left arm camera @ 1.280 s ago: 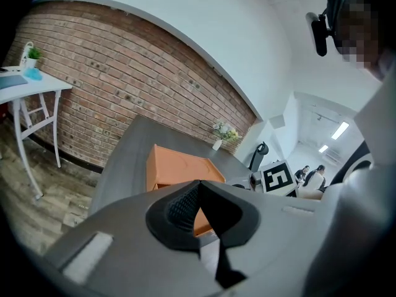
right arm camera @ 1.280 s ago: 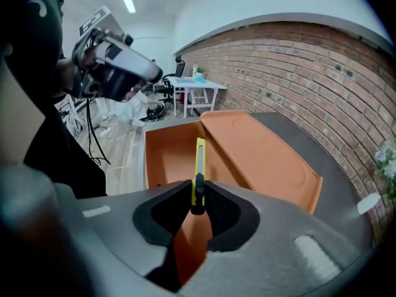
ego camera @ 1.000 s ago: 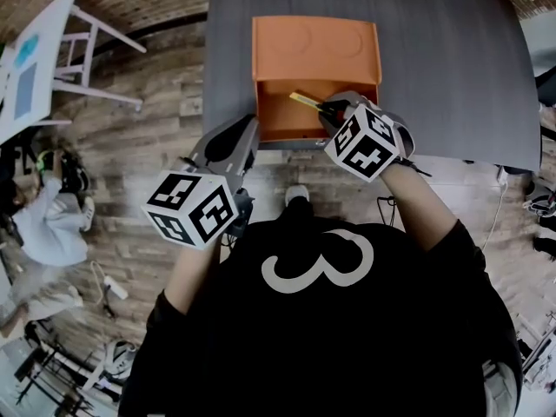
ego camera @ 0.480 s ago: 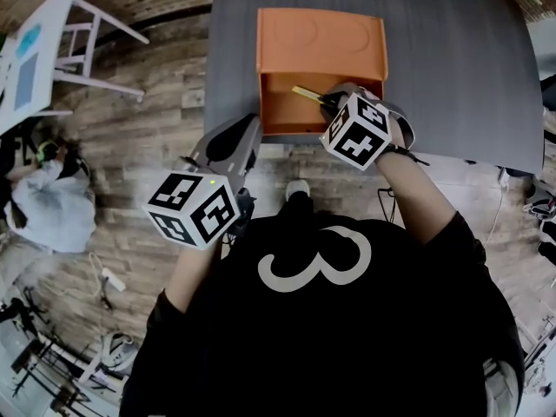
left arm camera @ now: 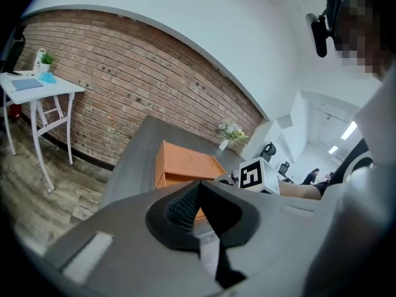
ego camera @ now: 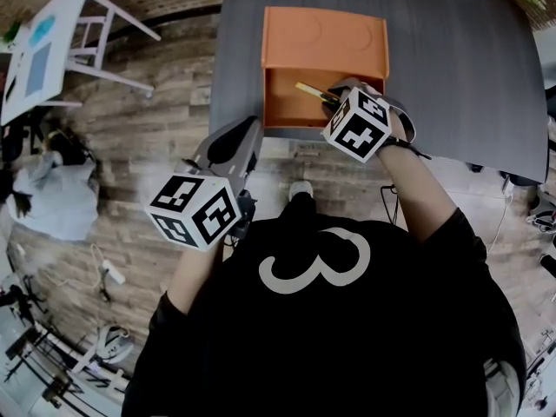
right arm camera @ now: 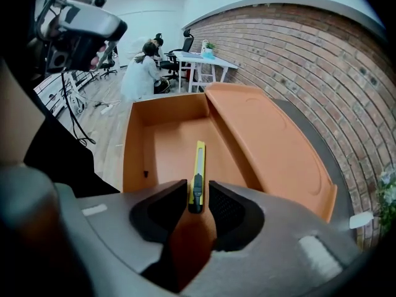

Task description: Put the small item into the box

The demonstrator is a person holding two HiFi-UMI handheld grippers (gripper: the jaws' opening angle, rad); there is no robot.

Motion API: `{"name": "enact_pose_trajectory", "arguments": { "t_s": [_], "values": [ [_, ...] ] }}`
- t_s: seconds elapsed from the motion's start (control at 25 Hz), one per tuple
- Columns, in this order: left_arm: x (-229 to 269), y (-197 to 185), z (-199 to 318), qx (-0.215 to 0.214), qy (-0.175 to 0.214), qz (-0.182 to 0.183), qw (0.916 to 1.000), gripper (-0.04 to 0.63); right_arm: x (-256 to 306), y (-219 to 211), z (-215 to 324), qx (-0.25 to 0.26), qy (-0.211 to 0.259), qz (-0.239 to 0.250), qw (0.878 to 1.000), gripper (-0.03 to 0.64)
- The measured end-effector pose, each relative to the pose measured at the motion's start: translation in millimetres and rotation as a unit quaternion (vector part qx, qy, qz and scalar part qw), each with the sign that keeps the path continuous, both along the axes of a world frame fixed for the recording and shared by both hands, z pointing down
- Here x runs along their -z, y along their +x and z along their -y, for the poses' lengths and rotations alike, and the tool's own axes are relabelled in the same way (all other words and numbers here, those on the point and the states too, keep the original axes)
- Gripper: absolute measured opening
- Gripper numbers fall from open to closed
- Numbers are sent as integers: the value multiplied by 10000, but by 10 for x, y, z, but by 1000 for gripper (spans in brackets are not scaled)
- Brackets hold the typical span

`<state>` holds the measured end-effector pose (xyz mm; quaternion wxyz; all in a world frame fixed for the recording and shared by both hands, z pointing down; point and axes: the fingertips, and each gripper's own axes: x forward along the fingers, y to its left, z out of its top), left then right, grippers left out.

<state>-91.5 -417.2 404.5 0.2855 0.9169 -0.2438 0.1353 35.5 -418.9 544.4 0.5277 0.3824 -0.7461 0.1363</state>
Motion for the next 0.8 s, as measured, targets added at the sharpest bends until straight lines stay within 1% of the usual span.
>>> {"name": "enact_pose_trajectory", "arguments": {
  "t_s": [0.12,0.24,0.36,0.44,0.48,0.56,0.68,0.76,0.8],
  "values": [
    [46,-27,-78,63,32,18,10000,12,113,-14,-2,39,147,66,9999,153],
    [118,-4,-222,98,59,11,9999,14,305,-14,-99,-53,380,308,9988,153],
    [197,40,-367,98,90,-12,9999,14,569,-42,-213,-312,687,872,9933,152],
    [245,60,-463,107,136,-32,9998,12,805,-102,-278,-460,988,1472,9831,149],
    [266,73,-520,108,163,-44,9998,12,934,-140,-334,-509,1138,1842,9750,144],
    [307,116,-648,90,218,-74,9997,14,1209,-215,-493,-561,1404,2640,9526,107],
    [411,204,-853,16,305,-145,9994,12,1637,-241,-785,-690,1728,3723,9093,52],
    [500,269,-1003,-52,368,-202,9991,12,1898,-203,-1000,-813,1901,4279,8799,2],
    [541,303,-1086,-88,397,-231,9989,12,2005,-181,-1123,-851,1960,4509,8666,2]
  ]
}}
